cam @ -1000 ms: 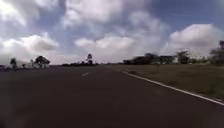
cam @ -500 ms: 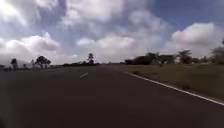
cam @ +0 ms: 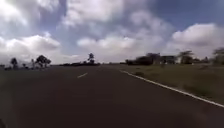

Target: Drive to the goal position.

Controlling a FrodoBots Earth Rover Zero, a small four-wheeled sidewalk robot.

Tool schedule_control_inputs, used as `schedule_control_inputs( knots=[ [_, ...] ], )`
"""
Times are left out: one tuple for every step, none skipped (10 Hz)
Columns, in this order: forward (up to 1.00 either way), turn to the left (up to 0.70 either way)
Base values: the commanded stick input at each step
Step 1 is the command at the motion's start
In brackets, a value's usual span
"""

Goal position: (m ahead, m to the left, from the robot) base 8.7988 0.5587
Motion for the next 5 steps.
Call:
schedule_control_inputs(
  knots=[
    [1.00, 0.00],
    [1.00, 0.00],
    [1.00, 0.00],
    [1.00, 0.00],
    [1.00, 0.00]
  ],
)
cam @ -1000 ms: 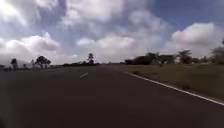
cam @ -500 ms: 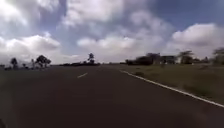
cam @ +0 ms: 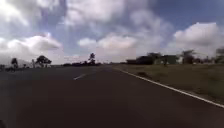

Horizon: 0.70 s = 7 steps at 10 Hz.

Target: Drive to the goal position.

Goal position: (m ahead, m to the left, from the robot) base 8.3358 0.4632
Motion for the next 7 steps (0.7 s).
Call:
schedule_control_inputs(
  knots=[
    [1.00, 0.00],
    [1.00, 0.00],
    [1.00, 0.00],
    [1.00, 0.00],
    [1.00, 0.00],
    [1.00, 0.00],
    [1.00, 0.00]
  ],
)
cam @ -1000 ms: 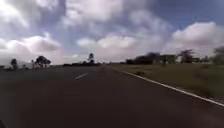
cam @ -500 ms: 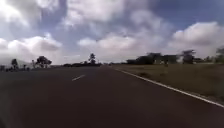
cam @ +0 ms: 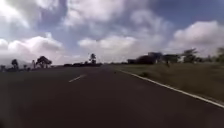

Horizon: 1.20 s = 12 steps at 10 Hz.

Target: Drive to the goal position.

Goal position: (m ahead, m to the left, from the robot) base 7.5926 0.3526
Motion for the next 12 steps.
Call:
schedule_control_inputs(
  knots=[
    [1.00, 0.00],
    [1.00, 0.00],
    [1.00, 0.00],
    [1.00, 0.00],
    [1.00, 0.00],
    [1.00, 0.00],
    [1.00, 0.00],
    [1.00, 0.00],
    [1.00, 0.00],
    [1.00, 0.00],
    [1.00, 0.00],
    [1.00, 0.00]
  ],
)
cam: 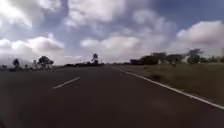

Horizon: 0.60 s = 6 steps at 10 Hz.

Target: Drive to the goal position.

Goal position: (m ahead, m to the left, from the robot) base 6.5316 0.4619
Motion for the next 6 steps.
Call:
schedule_control_inputs(
  knots=[
    [1.00, 0.00],
    [1.00, 0.00],
    [1.00, 0.00],
    [1.00, 0.00],
    [1.00, 0.00],
    [1.00, 0.00]
  ],
)
